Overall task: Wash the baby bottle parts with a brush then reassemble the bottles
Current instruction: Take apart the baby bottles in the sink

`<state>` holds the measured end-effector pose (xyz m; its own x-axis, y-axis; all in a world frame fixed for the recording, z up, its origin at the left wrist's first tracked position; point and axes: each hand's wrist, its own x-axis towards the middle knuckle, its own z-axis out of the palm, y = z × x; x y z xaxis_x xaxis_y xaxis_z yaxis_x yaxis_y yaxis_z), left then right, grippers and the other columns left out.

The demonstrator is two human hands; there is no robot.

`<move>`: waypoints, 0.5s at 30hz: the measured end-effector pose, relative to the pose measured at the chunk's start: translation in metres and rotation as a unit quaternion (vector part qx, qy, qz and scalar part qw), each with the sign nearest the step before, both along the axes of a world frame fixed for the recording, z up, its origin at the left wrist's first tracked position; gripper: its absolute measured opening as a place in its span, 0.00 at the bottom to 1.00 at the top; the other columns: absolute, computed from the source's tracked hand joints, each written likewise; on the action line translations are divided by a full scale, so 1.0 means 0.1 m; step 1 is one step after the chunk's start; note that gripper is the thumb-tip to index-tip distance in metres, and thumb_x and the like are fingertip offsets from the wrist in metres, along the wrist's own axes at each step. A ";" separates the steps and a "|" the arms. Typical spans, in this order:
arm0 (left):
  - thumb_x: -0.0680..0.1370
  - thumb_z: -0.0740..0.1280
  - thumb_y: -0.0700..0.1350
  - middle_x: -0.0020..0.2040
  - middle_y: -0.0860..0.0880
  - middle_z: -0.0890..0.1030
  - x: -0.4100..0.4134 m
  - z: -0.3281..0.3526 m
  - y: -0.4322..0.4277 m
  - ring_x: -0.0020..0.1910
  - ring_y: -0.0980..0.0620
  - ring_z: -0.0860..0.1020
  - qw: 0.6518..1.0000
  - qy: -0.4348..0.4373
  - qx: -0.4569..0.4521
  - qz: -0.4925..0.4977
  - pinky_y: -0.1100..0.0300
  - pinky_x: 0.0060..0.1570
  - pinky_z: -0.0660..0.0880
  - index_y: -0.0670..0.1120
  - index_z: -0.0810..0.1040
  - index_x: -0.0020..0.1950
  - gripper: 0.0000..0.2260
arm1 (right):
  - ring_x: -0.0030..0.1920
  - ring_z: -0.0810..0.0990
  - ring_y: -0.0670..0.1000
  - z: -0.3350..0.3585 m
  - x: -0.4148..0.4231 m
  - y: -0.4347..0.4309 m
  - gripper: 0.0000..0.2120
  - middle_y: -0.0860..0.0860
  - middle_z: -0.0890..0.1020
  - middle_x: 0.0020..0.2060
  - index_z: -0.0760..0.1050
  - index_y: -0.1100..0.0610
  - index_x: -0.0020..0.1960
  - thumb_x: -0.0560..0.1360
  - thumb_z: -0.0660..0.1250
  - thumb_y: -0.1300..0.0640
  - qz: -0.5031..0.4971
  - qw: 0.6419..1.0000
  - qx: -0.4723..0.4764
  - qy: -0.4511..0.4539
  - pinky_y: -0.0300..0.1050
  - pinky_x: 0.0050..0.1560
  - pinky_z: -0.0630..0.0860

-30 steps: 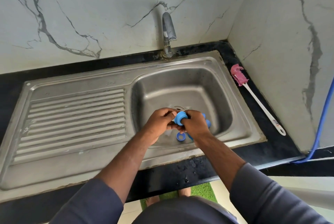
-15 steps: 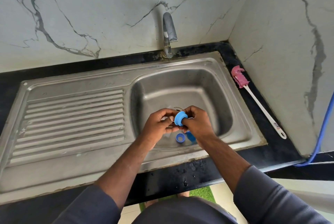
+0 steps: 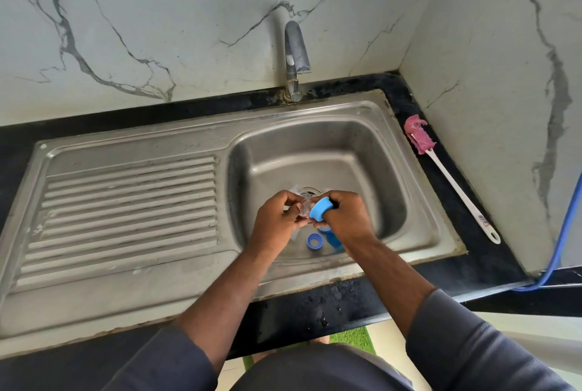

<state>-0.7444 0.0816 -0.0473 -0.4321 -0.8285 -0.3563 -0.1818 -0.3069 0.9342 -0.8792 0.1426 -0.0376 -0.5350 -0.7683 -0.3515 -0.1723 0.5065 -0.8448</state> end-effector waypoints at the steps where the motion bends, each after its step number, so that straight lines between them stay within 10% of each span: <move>1: 0.82 0.64 0.36 0.52 0.38 0.82 0.00 -0.01 -0.01 0.48 0.45 0.85 1.000 -0.012 -0.002 0.004 0.58 0.45 0.83 0.36 0.78 0.53 0.04 | 0.40 0.84 0.51 0.02 0.00 0.00 0.12 0.54 0.86 0.40 0.84 0.61 0.46 0.70 0.67 0.72 0.007 1.000 0.001 0.016 0.44 0.39 0.83; 15: 0.78 0.71 0.40 0.44 0.44 0.86 0.08 0.00 -0.05 0.44 0.49 0.84 0.992 0.033 0.105 0.067 0.57 0.43 0.77 0.43 0.82 0.53 0.04 | 0.42 0.79 0.40 -0.02 0.07 -0.02 0.18 0.48 0.86 0.49 0.85 0.57 0.56 0.72 0.67 0.72 0.093 0.987 -0.054 0.117 0.25 0.43 0.73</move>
